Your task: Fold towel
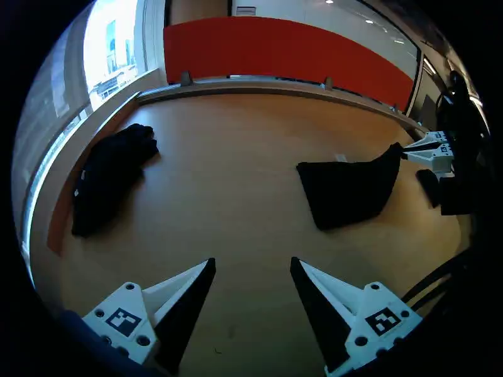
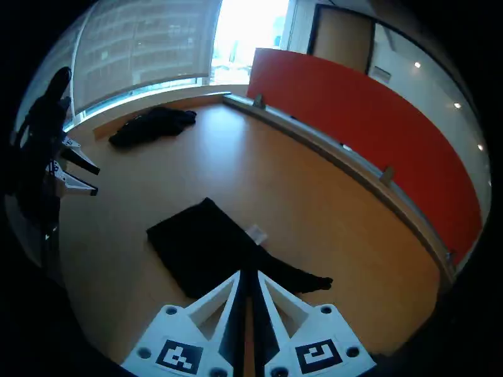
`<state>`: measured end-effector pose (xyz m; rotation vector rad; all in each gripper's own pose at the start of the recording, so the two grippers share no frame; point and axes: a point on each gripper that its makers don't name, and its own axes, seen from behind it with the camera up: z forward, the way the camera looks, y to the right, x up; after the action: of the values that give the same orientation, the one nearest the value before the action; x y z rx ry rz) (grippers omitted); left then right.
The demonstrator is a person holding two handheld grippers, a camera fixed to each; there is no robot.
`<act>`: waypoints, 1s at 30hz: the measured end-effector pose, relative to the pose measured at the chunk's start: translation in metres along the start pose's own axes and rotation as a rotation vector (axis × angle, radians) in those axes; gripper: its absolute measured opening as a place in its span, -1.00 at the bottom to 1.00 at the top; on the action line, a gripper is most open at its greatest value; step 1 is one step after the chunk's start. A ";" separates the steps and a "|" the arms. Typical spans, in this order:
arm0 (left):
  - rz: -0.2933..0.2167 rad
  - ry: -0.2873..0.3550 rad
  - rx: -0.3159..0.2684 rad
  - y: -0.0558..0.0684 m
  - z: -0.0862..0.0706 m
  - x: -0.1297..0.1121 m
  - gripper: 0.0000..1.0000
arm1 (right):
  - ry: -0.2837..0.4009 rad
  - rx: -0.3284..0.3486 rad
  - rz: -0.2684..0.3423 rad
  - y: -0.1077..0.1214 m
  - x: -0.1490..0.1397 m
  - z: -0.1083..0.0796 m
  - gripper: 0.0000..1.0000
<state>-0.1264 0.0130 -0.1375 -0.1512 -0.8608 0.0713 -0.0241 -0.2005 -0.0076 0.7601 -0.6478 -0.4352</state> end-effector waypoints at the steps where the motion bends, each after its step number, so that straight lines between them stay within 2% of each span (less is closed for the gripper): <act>1: -0.002 0.003 0.001 -0.001 -0.002 0.001 0.76 | 0.000 0.008 -0.008 -0.003 0.003 0.003 -0.92; 9: -0.012 0.025 0.009 -0.006 -0.017 0.008 0.76 | -0.008 0.090 -0.079 -0.036 0.029 0.034 -0.92; 15: -0.025 0.037 0.020 -0.010 -0.025 0.009 0.76 | -0.022 0.175 -0.125 -0.080 0.041 0.060 -0.92; 21: -0.037 0.035 0.034 -0.014 -0.026 0.005 0.76 | -0.084 0.267 -0.137 -0.124 0.021 0.090 -0.91; 24: -0.046 0.031 0.035 -0.015 -0.025 0.003 0.76 | -0.113 0.288 -0.138 -0.133 0.010 0.098 -0.91; 30: -0.051 0.032 0.029 -0.012 -0.023 0.005 0.76 | -0.134 0.300 -0.126 -0.133 0.001 0.099 -0.90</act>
<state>-0.1059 -0.0004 -0.1466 -0.1030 -0.8313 0.0339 -0.1083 -0.3364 -0.0519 1.0669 -0.8039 -0.5137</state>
